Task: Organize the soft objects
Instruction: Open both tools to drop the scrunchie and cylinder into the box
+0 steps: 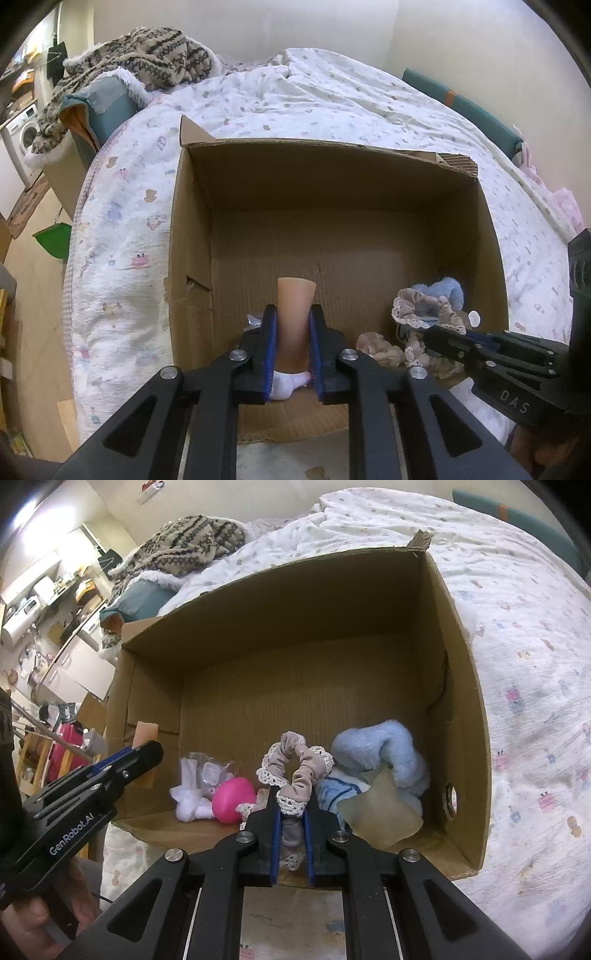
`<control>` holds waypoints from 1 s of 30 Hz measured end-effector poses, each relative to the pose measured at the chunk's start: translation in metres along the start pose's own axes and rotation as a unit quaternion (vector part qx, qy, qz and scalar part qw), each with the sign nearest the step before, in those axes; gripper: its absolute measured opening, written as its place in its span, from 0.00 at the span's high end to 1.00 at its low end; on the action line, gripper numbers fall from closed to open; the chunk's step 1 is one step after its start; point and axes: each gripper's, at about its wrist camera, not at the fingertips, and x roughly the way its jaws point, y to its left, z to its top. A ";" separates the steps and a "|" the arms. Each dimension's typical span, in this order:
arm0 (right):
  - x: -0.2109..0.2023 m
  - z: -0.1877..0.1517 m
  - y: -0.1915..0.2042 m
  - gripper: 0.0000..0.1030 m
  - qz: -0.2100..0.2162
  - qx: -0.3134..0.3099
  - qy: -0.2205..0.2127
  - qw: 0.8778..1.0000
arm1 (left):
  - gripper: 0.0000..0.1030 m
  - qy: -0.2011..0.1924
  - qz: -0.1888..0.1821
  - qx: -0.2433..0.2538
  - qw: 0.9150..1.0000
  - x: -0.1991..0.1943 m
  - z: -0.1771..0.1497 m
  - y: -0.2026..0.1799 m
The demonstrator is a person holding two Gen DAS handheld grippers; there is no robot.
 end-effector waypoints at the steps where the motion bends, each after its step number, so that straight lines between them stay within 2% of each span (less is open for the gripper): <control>1: 0.000 0.000 0.000 0.89 0.001 0.000 0.000 1.000 | 0.84 -0.001 -0.001 0.000 1.000 -0.001 0.000 0.000; 7: -0.001 0.000 0.001 0.89 0.002 -0.004 -0.002 1.000 | 0.80 0.002 0.000 0.004 1.000 0.000 -0.001 -0.001; 12: -0.001 0.000 0.002 0.89 0.003 -0.005 -0.002 1.000 | 0.70 0.007 0.011 0.016 1.000 0.001 -0.003 -0.004; 16: -0.001 0.000 0.000 0.89 0.004 0.000 -0.001 1.000 | 0.48 0.007 0.009 0.018 1.000 0.000 -0.004 -0.006; 24: -0.002 0.000 -0.004 0.87 0.011 0.012 0.000 1.000 | 0.46 0.012 0.014 0.023 1.000 -0.004 -0.006 -0.010; 27: -0.004 0.001 -0.006 0.71 0.013 0.023 0.002 1.000 | 0.46 0.007 0.026 0.020 0.999 -0.009 -0.007 -0.009; 28: -0.006 0.001 -0.007 0.60 0.013 0.025 -0.001 1.000 | 0.46 0.004 0.027 0.015 0.999 -0.012 -0.007 -0.007; 29: -0.009 0.001 -0.007 0.41 0.015 0.028 -0.008 0.999 | 0.46 0.001 0.029 0.010 1.000 -0.015 -0.006 -0.005; 30: -0.014 0.001 -0.008 0.34 0.014 0.032 -0.019 0.999 | 0.46 -0.001 0.030 0.003 1.000 -0.018 -0.006 -0.003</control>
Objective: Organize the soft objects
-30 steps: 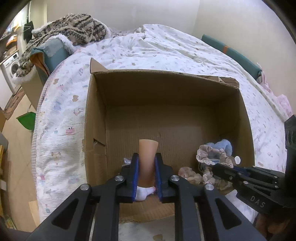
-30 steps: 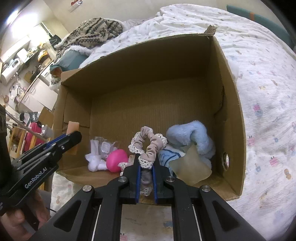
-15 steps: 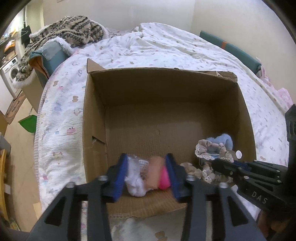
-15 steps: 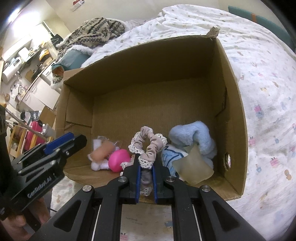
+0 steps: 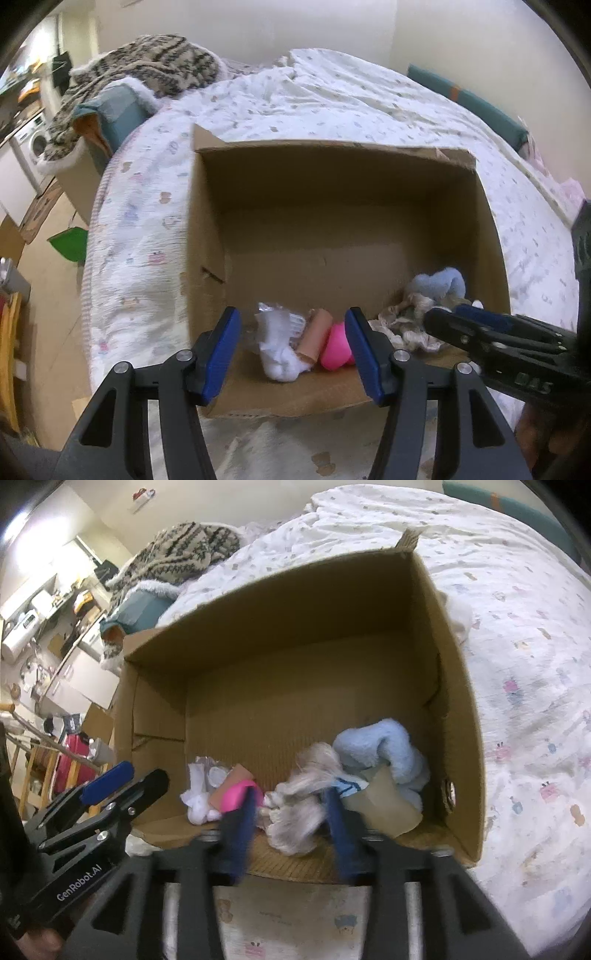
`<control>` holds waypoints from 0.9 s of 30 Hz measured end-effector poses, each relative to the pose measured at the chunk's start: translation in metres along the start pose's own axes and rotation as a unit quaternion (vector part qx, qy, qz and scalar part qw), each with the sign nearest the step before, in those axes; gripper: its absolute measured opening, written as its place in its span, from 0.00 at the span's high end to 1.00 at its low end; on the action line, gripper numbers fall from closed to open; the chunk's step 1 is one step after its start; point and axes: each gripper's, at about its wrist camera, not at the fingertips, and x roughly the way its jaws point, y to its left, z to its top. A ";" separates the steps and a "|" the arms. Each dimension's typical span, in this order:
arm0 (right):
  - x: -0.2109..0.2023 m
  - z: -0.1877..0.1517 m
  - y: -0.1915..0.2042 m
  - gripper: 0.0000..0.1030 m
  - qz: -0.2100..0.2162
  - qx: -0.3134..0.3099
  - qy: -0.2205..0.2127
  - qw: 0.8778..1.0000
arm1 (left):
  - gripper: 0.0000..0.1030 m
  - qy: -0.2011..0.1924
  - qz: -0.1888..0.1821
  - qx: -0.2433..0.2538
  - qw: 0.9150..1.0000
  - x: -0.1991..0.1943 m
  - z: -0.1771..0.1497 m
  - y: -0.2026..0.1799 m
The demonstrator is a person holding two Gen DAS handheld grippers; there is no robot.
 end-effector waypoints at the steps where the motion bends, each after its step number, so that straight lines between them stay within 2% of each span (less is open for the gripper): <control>1: -0.006 0.000 -0.001 0.30 -0.004 0.004 -0.015 1.000 | 0.46 -0.003 -0.001 -0.005 1.000 -0.003 0.000 0.002; 5: -0.015 -0.001 -0.002 0.30 -0.010 0.009 -0.024 1.000 | 0.46 -0.026 0.025 -0.013 0.999 -0.019 -0.003 0.009; 7: -0.023 -0.003 -0.002 0.30 -0.024 0.004 -0.033 0.999 | 0.45 -0.034 0.023 -0.001 0.999 -0.026 -0.003 0.011; 9: -0.036 -0.005 -0.002 0.30 -0.032 0.000 -0.051 0.998 | 0.37 -0.048 0.029 0.007 0.998 -0.036 0.001 0.015; 10: -0.044 -0.005 -0.003 0.30 -0.031 0.001 -0.062 0.998 | 0.30 -0.062 0.035 0.000 0.997 -0.043 0.002 0.019; 13: -0.063 -0.008 -0.006 0.21 -0.040 0.005 -0.089 0.995 | 0.19 -0.073 0.033 -0.020 0.997 -0.054 0.002 0.029; 16: -0.078 -0.012 -0.007 0.07 -0.052 0.011 -0.114 0.992 | 0.17 -0.074 0.022 -0.036 0.996 -0.064 -0.004 0.038; 20: -0.092 -0.020 -0.005 0.05 -0.053 0.012 -0.133 0.990 | 0.04 -0.076 0.013 -0.047 0.996 -0.074 -0.012 0.043; 23: -0.106 -0.029 0.000 0.00 -0.059 0.005 -0.164 0.985 | 0.01 -0.087 0.016 -0.055 0.995 -0.086 -0.018 0.045; 27: -0.112 -0.040 0.006 0.00 -0.079 -0.007 -0.181 0.980 | 0.01 -0.107 0.028 -0.054 0.992 -0.100 -0.027 0.044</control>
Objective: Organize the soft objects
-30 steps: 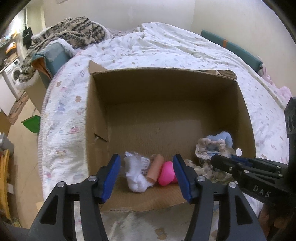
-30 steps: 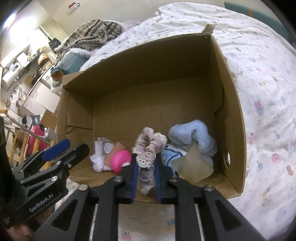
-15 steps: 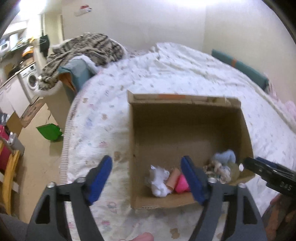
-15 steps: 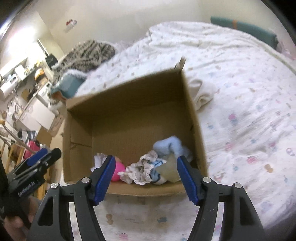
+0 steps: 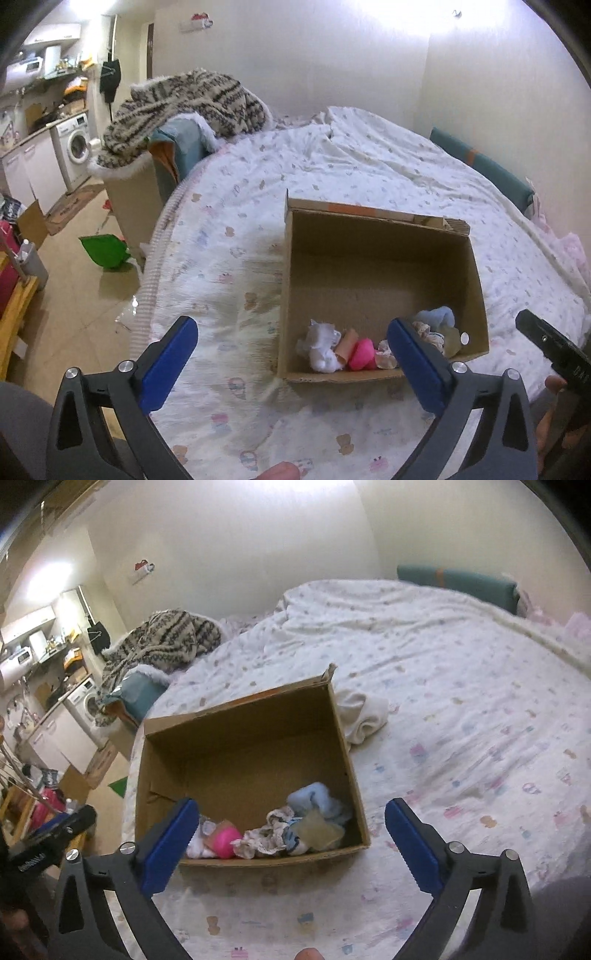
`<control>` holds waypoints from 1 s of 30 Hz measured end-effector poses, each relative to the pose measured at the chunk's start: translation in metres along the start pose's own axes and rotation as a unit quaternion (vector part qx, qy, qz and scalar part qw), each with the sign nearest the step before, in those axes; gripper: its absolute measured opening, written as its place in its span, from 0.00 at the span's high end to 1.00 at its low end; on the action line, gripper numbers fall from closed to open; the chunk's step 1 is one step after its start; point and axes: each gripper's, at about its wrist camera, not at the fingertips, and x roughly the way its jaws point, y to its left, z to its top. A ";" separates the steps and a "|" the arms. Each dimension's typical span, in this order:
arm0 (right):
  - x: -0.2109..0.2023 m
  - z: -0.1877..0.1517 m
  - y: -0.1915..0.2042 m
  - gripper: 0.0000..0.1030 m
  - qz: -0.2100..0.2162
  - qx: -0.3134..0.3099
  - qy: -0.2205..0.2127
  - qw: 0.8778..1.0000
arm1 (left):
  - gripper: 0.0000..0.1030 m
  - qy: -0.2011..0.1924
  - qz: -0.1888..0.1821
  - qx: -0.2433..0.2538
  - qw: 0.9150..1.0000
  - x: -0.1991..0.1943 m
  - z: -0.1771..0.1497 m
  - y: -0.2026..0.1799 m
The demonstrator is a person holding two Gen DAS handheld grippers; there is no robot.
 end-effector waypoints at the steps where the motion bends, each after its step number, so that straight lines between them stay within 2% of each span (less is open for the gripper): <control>1: -0.001 -0.003 0.002 0.00 -0.002 -0.003 0.001 1.000 | 0.01 -0.005 0.004 0.003 1.000 -0.005 -0.002 -0.001; 7: -0.010 -0.019 0.011 0.00 -0.016 -0.018 -0.002 1.000 | 0.01 -0.003 0.026 0.016 1.000 -0.018 -0.019 -0.001; 13: -0.011 -0.033 0.022 0.00 -0.028 -0.037 0.001 0.999 | 0.01 0.007 0.029 0.005 1.000 -0.025 -0.033 0.004; 22: 0.002 -0.038 0.024 0.00 -0.038 -0.044 0.025 0.998 | 0.01 0.030 0.029 0.002 0.999 -0.012 -0.039 0.002; 30: 0.004 -0.039 0.024 0.00 -0.040 -0.043 0.029 0.998 | 0.01 0.038 0.028 0.007 0.999 -0.008 -0.042 0.000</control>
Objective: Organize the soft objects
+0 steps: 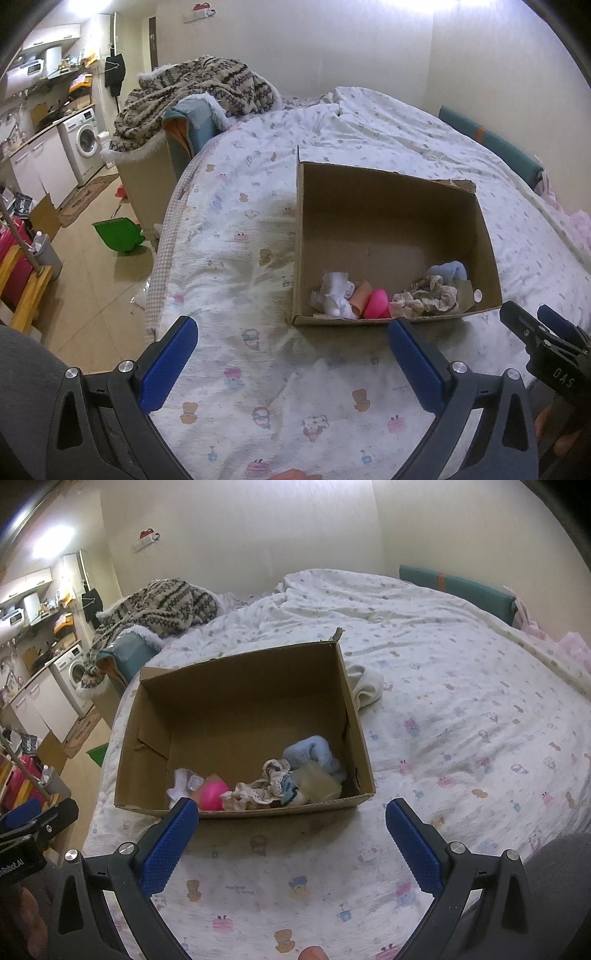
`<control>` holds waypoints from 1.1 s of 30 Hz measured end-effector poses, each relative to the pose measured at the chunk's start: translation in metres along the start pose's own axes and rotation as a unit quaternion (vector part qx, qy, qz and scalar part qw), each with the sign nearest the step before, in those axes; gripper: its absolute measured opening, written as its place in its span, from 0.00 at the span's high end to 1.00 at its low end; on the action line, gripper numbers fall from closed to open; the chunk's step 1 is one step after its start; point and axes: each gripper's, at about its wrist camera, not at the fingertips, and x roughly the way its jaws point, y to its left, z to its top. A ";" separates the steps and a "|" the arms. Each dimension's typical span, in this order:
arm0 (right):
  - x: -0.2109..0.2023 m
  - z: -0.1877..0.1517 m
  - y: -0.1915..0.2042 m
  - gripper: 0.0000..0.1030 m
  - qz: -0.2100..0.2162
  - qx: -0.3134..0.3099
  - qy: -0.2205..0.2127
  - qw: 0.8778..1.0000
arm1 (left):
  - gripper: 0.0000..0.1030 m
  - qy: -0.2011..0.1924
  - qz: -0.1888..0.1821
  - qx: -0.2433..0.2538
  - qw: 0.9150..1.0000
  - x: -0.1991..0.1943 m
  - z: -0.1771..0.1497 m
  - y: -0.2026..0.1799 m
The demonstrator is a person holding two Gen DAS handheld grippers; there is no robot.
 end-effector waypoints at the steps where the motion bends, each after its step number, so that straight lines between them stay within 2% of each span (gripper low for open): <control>1: 0.000 0.000 0.000 0.00 0.000 -0.001 0.000 1.000 | 0.01 0.001 -0.001 0.000 1.000 0.001 0.000 0.000; 33: -0.002 -0.001 0.002 0.00 0.002 -0.004 -0.004 1.000 | 0.01 0.006 -0.006 -0.008 1.000 0.004 0.001 -0.002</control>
